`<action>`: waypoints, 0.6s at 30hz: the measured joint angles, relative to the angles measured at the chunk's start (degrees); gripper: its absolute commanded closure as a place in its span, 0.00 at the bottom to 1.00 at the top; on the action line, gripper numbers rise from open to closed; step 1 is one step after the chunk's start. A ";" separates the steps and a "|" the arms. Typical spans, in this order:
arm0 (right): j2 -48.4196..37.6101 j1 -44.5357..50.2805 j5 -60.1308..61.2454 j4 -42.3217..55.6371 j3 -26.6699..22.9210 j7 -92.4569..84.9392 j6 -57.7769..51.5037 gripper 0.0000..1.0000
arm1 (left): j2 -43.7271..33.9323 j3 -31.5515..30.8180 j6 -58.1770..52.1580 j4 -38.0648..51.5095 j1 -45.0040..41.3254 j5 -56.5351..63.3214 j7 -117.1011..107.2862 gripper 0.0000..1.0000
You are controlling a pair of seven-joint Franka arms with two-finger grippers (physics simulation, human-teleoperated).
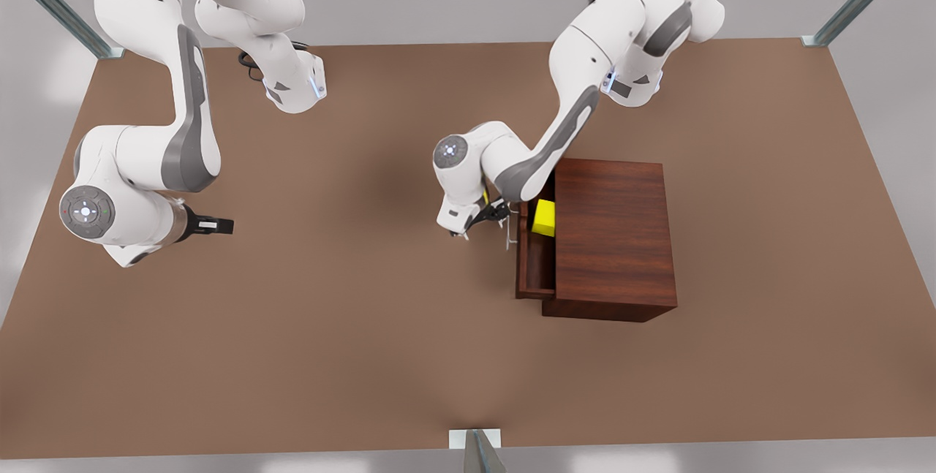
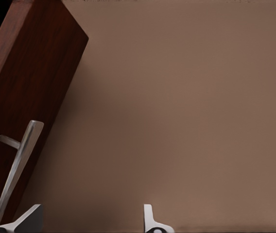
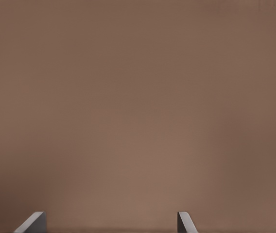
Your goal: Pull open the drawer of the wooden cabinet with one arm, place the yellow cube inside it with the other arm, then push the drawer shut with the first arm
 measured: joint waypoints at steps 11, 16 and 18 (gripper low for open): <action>0.46 0.04 0.19 1.05 0.00 -1.56 -0.08 0.00 | -2.38 0.07 0.66 -3.52 1.51 -0.61 2.82 0.00; 0.46 0.13 0.19 1.11 0.03 -1.93 -0.14 0.00 | -3.23 0.16 1.09 -5.06 2.77 -0.60 4.19 0.00; 0.46 0.11 0.17 1.21 0.07 -2.06 -0.15 0.00 | -3.30 0.22 1.18 -5.17 2.97 -0.59 4.66 0.00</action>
